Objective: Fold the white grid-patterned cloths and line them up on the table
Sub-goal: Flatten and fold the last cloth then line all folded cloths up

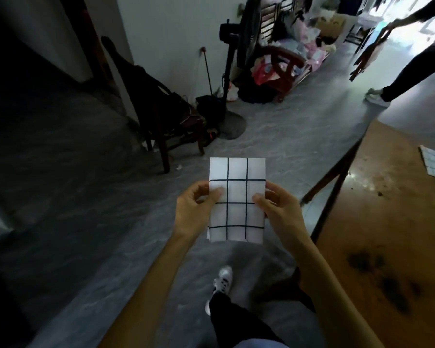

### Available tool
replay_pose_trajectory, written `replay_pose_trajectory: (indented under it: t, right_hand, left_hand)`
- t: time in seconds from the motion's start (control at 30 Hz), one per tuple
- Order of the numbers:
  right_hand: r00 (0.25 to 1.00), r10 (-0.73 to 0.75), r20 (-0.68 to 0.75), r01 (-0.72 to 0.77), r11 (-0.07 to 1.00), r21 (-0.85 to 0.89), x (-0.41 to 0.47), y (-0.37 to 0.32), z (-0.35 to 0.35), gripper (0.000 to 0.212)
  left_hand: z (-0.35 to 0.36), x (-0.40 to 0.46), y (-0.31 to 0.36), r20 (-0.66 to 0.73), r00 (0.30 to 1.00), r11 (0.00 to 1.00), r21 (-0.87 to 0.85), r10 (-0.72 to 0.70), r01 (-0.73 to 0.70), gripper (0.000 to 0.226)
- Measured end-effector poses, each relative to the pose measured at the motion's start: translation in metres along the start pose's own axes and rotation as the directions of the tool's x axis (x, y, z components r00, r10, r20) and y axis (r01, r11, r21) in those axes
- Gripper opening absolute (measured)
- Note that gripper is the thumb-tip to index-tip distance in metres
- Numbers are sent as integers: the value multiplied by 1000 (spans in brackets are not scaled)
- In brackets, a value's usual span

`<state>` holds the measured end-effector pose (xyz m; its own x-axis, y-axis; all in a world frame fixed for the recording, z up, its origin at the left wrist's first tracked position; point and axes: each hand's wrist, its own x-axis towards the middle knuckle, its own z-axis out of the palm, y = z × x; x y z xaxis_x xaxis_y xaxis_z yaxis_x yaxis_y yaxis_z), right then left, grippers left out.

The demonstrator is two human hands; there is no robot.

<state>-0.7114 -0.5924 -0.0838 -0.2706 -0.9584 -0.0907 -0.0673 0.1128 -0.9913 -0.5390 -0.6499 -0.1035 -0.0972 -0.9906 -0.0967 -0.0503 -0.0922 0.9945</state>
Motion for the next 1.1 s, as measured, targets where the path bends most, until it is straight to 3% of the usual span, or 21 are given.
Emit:
replay_pose_trajectory:
  t: [0.27,0.63,0.87,1.1]
  right_hand:
    - [990,54,-128,-26,977,210,146,17,-27,34]
    - [933,53,-355,22,979,203,306,3,-126,29]
    - [848,73,-525,7,989,148,402,8,-191,30]
    - [697,94,-711,-37,995,96,512,-10,-257,26]
  left_hand:
    - [57,152,17,80,996,990,137,34,-45,17]
    - [199,333,59,313,949,986,154,20,-71,18]
    - [299,447,49,482,876,994,95,4,-57,20]
    - [413,569,64,694,720,997,48,12,-63,22]
